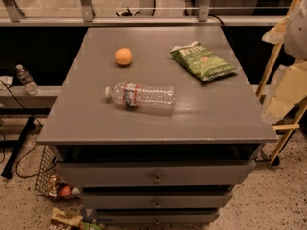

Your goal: Place water bottle upright

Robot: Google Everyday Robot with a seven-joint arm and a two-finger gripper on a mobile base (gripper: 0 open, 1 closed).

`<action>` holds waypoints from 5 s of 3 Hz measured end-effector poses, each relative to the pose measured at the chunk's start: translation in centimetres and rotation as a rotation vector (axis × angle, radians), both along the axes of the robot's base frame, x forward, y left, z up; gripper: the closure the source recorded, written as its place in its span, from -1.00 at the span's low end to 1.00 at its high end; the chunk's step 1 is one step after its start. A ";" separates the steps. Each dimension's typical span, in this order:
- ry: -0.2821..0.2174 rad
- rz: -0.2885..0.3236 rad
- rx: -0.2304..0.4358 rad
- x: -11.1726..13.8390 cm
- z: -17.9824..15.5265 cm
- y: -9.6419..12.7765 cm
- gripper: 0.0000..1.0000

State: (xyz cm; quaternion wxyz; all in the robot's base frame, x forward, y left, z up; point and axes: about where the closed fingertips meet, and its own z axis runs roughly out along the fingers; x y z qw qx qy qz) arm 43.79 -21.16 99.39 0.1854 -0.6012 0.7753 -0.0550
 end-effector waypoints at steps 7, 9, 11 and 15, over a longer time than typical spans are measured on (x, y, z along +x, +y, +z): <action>0.218 0.105 -0.018 10.5 -7.4 21.4 -1.00; 0.265 0.227 -0.101 9.0 -10.4 28.1 -1.00; 0.265 0.175 -0.133 10.1 -12.7 27.2 -1.00; 0.326 0.162 -0.117 12.5 -16.3 25.6 0.31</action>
Offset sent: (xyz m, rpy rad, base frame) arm 0.0546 0.0620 -0.0272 0.0941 0.0727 0.0372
